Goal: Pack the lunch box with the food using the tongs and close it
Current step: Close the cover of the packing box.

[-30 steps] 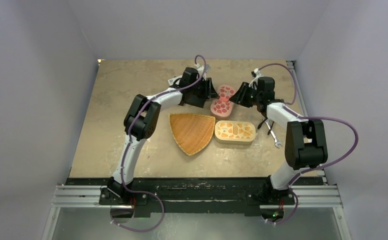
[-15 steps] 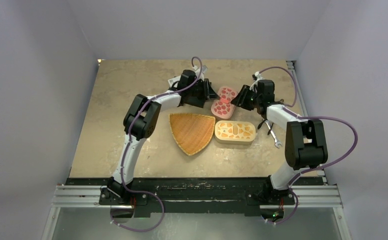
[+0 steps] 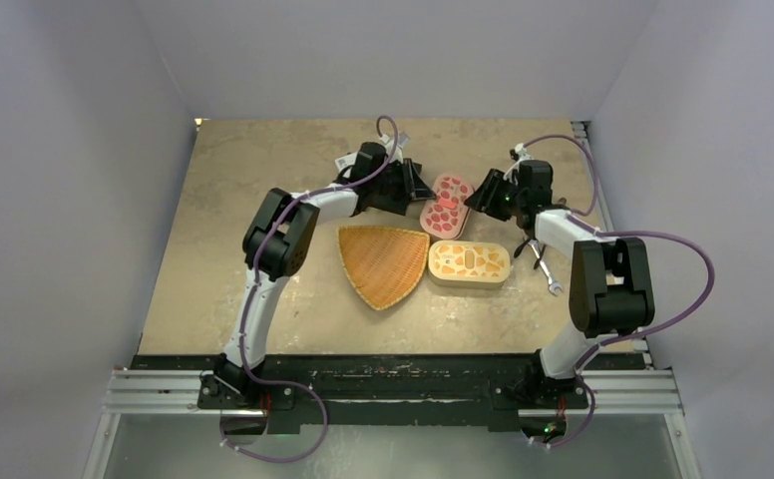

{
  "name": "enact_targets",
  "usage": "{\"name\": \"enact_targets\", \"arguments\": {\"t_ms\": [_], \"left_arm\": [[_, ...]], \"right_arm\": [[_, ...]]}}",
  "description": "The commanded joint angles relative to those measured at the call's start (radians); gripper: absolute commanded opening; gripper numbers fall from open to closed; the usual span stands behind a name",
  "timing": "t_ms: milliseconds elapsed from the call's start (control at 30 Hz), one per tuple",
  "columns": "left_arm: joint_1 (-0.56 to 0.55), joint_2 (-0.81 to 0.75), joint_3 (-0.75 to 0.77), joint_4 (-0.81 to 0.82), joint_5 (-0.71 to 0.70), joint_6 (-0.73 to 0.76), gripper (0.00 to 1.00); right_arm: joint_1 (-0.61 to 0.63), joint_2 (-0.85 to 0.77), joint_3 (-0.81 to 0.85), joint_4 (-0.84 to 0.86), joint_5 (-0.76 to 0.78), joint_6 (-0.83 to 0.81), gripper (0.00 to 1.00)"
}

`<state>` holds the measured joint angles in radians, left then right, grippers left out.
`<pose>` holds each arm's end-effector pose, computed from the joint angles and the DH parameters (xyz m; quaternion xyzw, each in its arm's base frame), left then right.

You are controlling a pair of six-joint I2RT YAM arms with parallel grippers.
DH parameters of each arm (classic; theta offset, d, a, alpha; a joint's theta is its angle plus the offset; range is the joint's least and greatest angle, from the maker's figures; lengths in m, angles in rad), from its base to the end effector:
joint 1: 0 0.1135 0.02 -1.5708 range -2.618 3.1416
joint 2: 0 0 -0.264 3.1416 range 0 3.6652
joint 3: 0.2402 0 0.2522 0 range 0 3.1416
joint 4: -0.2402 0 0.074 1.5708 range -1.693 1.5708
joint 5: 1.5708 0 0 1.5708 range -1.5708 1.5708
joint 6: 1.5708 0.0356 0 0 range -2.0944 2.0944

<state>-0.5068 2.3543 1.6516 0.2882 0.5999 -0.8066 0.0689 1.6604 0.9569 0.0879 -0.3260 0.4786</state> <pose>0.4507 -0.2732 0.1464 0.0402 0.8152 -0.5147 0.2624 0.3556 0.0360 0.2015 0.1052 0.8732 0.2614 0.3977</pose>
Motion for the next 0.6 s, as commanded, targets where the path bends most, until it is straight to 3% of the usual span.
{"name": "enact_targets", "arguments": {"t_ms": [0, 333, 567], "left_arm": [[0.011, -0.010, -0.012, 0.051, 0.037, -0.041, 0.00], [0.013, -0.004, -0.026, 0.188, 0.098, -0.199, 0.00], [0.013, 0.018, 0.005, 0.151, 0.097, -0.191, 0.00]], "right_arm": [[-0.006, 0.001, -0.010, 0.038, 0.019, 0.003, 0.49], [-0.013, -0.001, -0.010, 0.042, 0.019, 0.006, 0.49], [-0.015, -0.005, -0.012, 0.039, 0.024, 0.006, 0.49]]}}
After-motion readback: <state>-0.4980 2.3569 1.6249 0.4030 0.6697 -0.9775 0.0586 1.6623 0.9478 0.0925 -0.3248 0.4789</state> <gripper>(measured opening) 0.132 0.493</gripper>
